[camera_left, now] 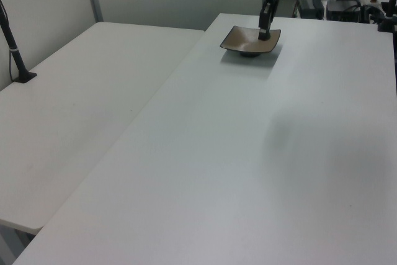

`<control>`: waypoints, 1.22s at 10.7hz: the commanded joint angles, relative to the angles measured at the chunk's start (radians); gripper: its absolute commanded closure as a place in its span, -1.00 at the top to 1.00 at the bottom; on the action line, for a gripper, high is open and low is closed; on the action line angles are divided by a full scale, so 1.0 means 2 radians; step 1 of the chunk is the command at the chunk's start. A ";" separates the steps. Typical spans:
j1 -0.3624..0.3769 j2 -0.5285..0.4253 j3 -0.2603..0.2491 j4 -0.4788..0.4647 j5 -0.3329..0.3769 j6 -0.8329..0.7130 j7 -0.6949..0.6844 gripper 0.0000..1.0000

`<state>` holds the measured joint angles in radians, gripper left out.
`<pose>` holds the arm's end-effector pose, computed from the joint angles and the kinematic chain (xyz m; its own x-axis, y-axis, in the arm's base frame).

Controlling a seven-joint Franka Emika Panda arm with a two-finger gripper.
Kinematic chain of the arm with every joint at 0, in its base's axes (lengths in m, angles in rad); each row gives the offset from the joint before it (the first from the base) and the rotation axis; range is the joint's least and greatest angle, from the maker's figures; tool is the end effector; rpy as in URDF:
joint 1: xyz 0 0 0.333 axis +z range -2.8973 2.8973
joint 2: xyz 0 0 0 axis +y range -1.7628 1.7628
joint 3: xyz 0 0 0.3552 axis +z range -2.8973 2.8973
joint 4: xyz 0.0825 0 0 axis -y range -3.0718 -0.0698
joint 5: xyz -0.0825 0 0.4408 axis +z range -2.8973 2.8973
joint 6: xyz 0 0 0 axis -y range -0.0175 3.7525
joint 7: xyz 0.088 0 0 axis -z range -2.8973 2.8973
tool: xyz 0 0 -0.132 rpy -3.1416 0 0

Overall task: Strawberries on a ceramic plate
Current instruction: 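Carry the held strawberry over to the brown square plate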

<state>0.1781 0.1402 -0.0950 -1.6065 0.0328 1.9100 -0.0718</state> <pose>0.6850 0.0639 0.5618 0.9757 0.1454 0.1641 0.1486 -0.9889 -0.0073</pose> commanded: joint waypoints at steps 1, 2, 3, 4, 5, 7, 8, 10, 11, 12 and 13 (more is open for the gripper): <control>-0.020 -0.006 -0.028 0.015 0.023 -0.041 -0.071 -0.81; -0.031 -0.005 -0.034 0.016 0.027 -0.041 -0.098 -0.80; -0.035 -0.003 -0.047 0.016 0.028 -0.038 -0.126 -0.80; -0.036 0.000 -0.065 0.016 0.029 -0.035 -0.143 -0.80; -0.039 0.002 -0.083 0.016 0.036 -0.031 -0.159 -0.80; -0.065 0.016 -0.101 0.016 0.061 -0.008 -0.212 -0.80; -0.083 0.026 -0.101 0.017 0.075 0.010 -0.228 -0.80; -0.108 0.046 -0.101 0.017 0.082 0.063 -0.246 -0.80; -0.115 0.059 -0.101 0.017 0.083 0.092 -0.251 -0.80; -0.123 0.078 -0.101 0.017 0.083 0.134 -0.252 -0.80; -0.130 0.092 -0.101 0.017 0.091 0.166 -0.252 -0.80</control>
<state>-0.0619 0.2634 -0.2952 -1.5825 0.1756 2.1177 -0.5486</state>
